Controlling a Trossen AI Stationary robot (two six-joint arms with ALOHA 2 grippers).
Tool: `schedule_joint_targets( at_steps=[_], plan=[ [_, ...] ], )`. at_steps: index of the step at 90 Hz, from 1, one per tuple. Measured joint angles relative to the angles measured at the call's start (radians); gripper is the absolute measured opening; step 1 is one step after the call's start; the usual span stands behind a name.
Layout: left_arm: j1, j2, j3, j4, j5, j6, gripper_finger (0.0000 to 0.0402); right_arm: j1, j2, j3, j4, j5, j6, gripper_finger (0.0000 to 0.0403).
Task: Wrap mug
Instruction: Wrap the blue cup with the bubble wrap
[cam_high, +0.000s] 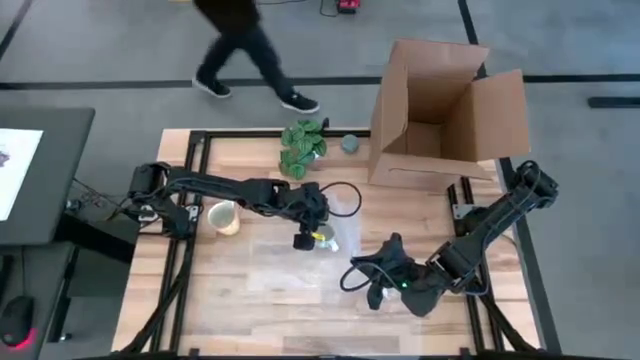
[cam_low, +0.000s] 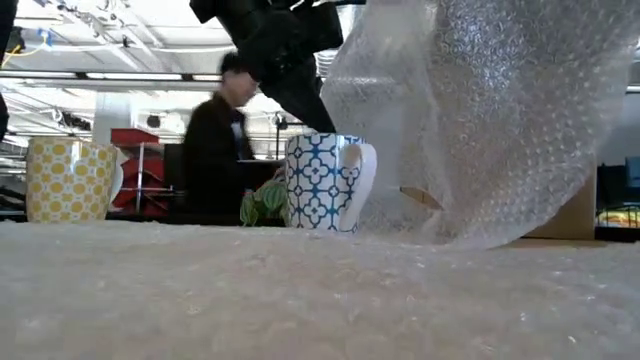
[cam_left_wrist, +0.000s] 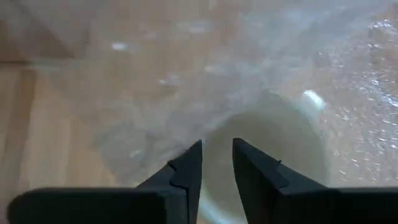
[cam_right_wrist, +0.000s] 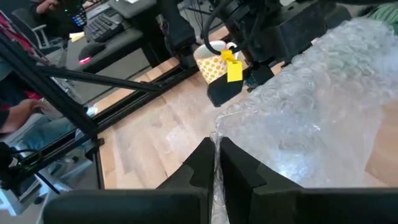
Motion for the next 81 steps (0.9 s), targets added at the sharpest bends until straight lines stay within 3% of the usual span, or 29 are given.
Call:
schedule_joint_targets(
  at_steps=[24,39,63,81],
  plan=[
    [0.004,-0.029,0.000,-0.011,-0.001,0.027,0.0071,0.000,0.000,0.000,-0.064,0.003,0.091,0.0008],
    [-0.017,-0.109,0.000,-0.146,-0.001,0.009,0.0071,-0.008,0.000,0.000,-0.082,0.055,0.145,0.0008],
    [-0.115,-0.300,0.000,-0.382,-0.010,-0.111,0.0071,-0.119,0.009,0.000,0.205,0.066,-0.117,0.0008],
    [-0.220,-0.400,0.000,-0.426,-0.130,-0.193,0.0071,-0.239,0.038,0.002,0.294,-0.048,-0.183,0.0008]
  ],
)
